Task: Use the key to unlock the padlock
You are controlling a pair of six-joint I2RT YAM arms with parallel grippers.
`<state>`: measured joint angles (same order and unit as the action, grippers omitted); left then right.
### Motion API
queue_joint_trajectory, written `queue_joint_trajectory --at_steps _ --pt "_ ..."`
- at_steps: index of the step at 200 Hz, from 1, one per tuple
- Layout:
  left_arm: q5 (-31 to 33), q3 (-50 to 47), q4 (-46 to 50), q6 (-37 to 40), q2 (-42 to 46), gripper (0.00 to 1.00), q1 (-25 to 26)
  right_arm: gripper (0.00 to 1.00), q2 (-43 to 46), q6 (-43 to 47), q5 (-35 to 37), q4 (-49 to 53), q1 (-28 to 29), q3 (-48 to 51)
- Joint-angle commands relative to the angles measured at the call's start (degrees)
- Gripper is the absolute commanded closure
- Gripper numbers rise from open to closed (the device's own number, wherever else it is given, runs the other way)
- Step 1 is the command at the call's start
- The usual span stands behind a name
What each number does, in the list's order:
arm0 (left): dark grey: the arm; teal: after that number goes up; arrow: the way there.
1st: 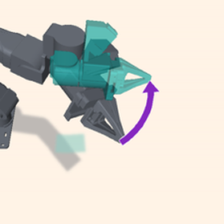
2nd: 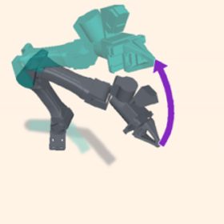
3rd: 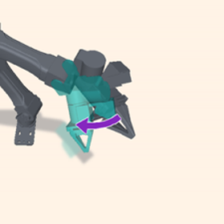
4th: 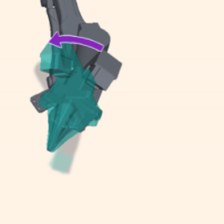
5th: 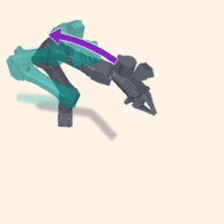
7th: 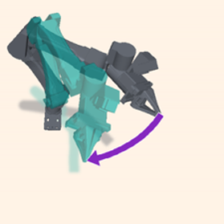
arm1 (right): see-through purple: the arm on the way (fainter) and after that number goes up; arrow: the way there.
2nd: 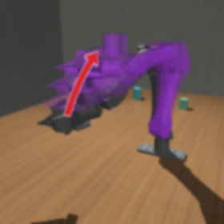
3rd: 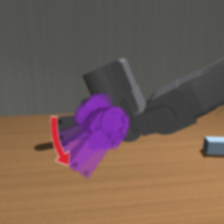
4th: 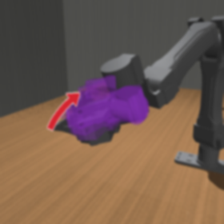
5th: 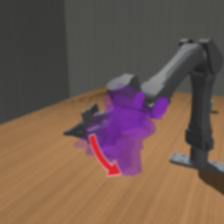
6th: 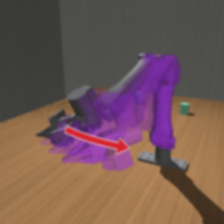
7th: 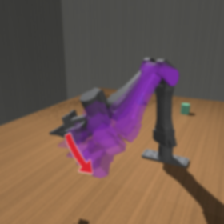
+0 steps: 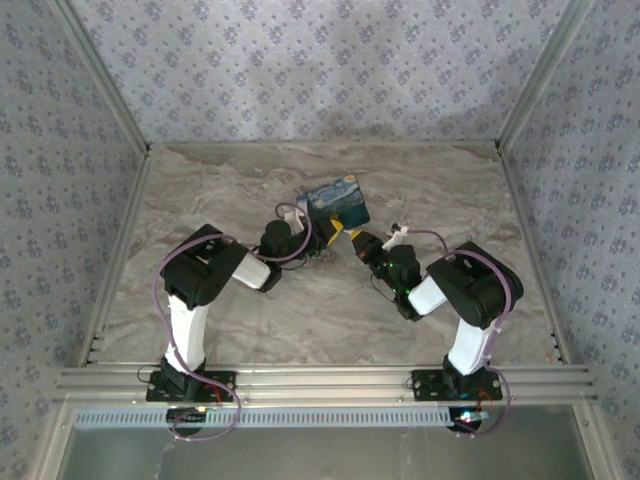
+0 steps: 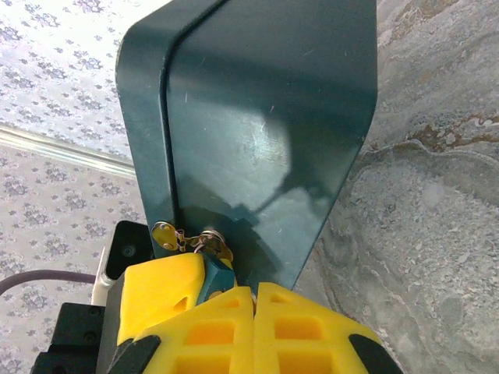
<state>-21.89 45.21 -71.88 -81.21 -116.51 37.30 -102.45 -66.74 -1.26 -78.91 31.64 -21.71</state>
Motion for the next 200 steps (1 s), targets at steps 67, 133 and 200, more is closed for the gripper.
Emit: queue_joint_trajectory --at_steps 67,133,200 --pt "-0.4 1.9 -4.9 -1.4 -1.2 1.00 1.0 1.00 -0.3 -0.8 -0.5 -1.5 0.7 -1.5" --pt "0.1 2.0 -5.4 -1.8 -1.5 1.00 0.9 1.00 -0.2 -0.9 0.1 -1.5 1.1 -0.9" --pt "-0.2 2.2 -6.0 -2.4 -2.0 1.00 0.9 1.00 -0.4 -0.9 -0.1 -1.6 1.0 -1.4"
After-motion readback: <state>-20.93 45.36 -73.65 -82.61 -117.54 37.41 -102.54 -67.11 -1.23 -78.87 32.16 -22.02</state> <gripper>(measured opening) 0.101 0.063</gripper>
